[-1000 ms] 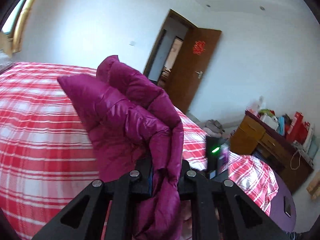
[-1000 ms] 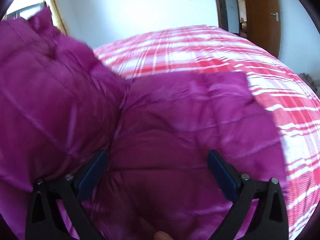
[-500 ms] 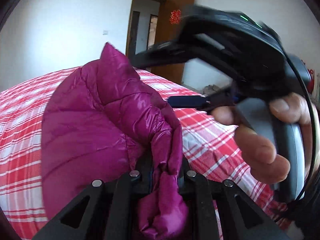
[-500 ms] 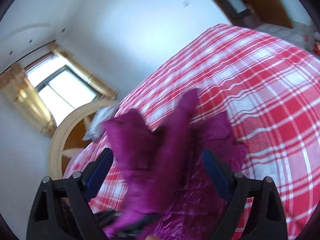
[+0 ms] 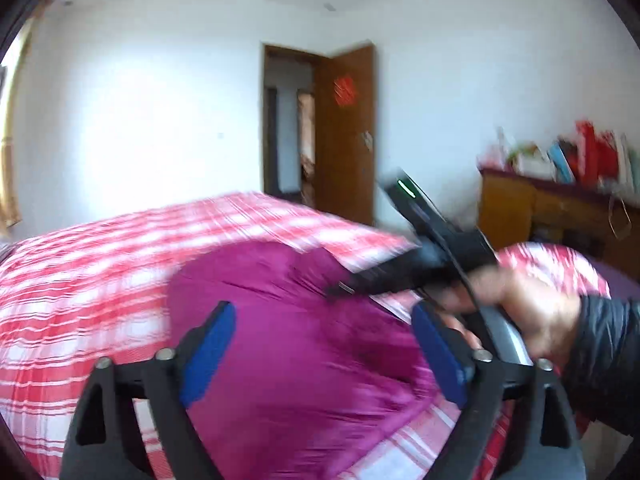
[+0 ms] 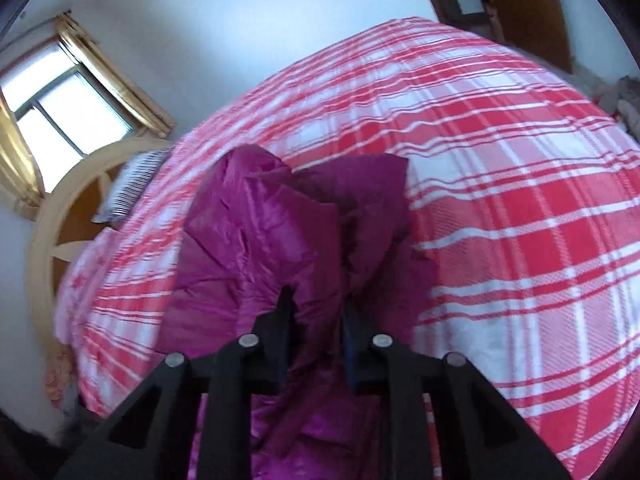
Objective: Fold large clothes
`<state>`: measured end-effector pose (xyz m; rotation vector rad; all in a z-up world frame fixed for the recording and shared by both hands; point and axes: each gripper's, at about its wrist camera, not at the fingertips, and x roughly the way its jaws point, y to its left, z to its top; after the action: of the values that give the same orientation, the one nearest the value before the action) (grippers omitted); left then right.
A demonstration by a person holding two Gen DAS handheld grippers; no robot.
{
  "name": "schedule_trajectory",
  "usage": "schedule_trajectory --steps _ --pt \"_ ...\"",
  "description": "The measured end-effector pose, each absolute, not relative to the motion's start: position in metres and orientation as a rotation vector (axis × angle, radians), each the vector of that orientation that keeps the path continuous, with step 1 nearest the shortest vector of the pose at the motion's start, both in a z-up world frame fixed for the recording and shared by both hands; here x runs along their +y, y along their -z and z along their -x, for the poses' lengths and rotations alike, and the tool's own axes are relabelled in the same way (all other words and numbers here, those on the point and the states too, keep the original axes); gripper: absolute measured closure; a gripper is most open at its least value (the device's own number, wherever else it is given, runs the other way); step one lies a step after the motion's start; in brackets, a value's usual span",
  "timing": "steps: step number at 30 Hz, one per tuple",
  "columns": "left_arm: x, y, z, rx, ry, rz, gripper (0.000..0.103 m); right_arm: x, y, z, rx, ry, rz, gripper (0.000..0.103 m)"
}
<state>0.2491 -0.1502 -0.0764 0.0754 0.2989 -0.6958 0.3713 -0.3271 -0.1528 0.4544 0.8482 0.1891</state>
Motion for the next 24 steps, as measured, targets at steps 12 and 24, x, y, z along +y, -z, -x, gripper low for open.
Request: schedule_trajectory --steps 12,24 --pt "-0.139 0.146 -0.342 0.555 0.539 -0.049 0.011 -0.321 0.076 -0.332 0.648 0.066 -0.455 0.056" --pt "-0.112 0.102 -0.361 0.513 0.379 0.068 0.011 -0.314 0.128 -0.385 0.533 -0.107 -0.626 0.038"
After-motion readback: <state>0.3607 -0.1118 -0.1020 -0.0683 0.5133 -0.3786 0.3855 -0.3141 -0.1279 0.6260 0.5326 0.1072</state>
